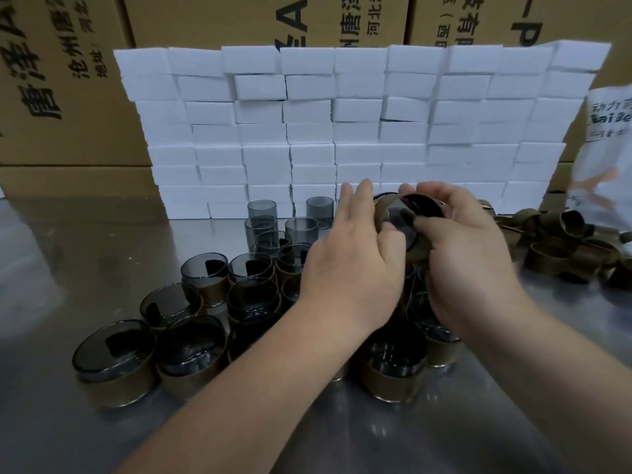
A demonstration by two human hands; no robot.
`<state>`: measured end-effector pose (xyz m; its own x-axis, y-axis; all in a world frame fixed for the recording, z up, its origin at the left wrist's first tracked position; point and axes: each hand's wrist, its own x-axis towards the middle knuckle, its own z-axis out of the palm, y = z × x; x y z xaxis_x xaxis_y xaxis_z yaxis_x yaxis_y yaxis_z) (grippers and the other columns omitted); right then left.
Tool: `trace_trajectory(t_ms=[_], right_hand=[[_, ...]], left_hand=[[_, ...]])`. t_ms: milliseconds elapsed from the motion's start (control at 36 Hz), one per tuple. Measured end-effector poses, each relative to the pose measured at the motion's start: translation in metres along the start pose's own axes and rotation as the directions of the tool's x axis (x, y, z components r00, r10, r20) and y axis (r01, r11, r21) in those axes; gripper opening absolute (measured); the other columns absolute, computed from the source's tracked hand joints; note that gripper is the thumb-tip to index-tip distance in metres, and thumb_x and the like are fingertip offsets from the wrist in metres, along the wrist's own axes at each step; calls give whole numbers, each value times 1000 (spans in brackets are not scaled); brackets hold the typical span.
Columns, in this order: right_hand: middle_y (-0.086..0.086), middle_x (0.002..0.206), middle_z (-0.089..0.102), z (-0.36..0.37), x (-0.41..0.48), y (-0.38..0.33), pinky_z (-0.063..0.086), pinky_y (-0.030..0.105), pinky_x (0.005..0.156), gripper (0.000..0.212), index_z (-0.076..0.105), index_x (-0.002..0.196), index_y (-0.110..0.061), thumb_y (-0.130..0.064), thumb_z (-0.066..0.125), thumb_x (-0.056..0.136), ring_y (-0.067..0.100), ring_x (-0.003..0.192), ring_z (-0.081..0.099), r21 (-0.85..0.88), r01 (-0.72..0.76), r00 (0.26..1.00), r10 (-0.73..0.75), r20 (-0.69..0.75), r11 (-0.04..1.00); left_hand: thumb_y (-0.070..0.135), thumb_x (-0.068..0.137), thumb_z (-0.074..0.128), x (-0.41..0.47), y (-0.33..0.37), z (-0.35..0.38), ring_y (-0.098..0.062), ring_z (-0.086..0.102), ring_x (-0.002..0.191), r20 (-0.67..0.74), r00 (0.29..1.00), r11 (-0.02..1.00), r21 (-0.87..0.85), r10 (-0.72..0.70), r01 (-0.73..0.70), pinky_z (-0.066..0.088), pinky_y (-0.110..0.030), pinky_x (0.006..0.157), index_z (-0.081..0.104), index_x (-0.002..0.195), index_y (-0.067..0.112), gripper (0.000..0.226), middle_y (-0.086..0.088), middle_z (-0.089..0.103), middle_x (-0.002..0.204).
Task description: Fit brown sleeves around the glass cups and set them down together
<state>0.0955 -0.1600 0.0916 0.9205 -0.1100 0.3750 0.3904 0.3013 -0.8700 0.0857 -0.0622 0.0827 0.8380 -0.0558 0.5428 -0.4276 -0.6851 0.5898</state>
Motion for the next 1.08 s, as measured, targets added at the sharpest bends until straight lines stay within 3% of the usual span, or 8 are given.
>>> trace_trajectory(t_ms=[222, 333, 500, 583, 695, 806, 1000, 1083], right_hand=[[-15, 83, 69, -3, 0, 1, 49, 15, 66, 39, 61, 99, -20, 10, 40, 85, -1, 75, 65, -206, 100, 994, -108, -31, 973], [-12, 94, 68, 0, -3, 0, 48, 20, 75, 44, 59, 92, -29, 9, 39, 85, 4, 85, 64, -288, 122, 992, -129, -6, 950], [1, 106, 69, -3, -3, -2, 50, 41, 95, 44, 65, 83, -30, 7, 43, 84, 18, 103, 64, -273, 113, 993, -121, -11, 955], [-4, 111, 66, -2, -4, -3, 48, 39, 99, 31, 61, 95, -29, -4, 52, 80, 11, 108, 61, -258, 137, 990, -141, 3, 956], [-1, 123, 57, -1, -5, 2, 48, 19, 94, 50, 48, 119, -18, -15, 59, 70, 0, 112, 57, -106, 151, 988, -153, -8, 983], [6, 125, 60, -1, -8, 8, 48, 28, 95, 50, 57, 121, -12, -24, 62, 73, 8, 111, 60, -268, 191, 981, -171, 96, 944], [-29, 112, 63, 0, -13, 13, 47, 13, 92, 64, 36, 133, -40, -28, 59, 74, -9, 108, 57, -195, 133, 978, -97, 186, 972], [-10, 136, 52, 1, -13, 10, 44, 21, 100, 76, 29, 142, -25, -29, 59, 73, -4, 115, 54, -212, 121, 984, -90, 151, 970]], left_hand=[[20, 89, 35, 4, 9, -5, -24, 44, 124, 34, 999, 999, -38, -38, 40, 36, -33, 96, 12, 149, 29, 64, -4, 39, 146], [15, 85, 38, 4, 9, -7, -22, 56, 88, 43, 998, 981, -184, -51, 58, 43, -28, 69, 14, 144, 46, 71, -6, 58, 123], [32, 94, 40, 7, 6, -1, -13, 40, 128, 49, 998, 971, -234, -44, 54, 31, -23, 97, 35, 140, 37, 47, 6, 44, 141], [31, 98, 35, 5, 7, 0, -13, 43, 124, -20, 1000, 975, -224, -14, 9, 31, -21, 95, 34, 142, 28, 44, 4, 47, 138], [35, 97, 31, 8, 5, 1, -31, 58, 110, -64, 988, 893, -438, -140, 99, 47, -48, 93, 42, 137, 23, 44, -7, 58, 125], [31, 99, 30, 9, 5, 1, -19, 53, 118, -134, 974, 901, -419, -183, 112, 42, -39, 100, 48, 134, 16, 41, -4, 58, 128], [29, 100, 30, 7, 9, 2, -16, 53, 118, -171, 954, 852, -508, -245, 128, 42, -37, 101, 46, 135, 14, 41, -4, 58, 127], [34, 100, 28, 4, 11, 3, -21, 52, 119, -210, 956, 879, -470, -204, 85, 42, -40, 101, 45, 134, 11, 45, -9, 57, 128]])
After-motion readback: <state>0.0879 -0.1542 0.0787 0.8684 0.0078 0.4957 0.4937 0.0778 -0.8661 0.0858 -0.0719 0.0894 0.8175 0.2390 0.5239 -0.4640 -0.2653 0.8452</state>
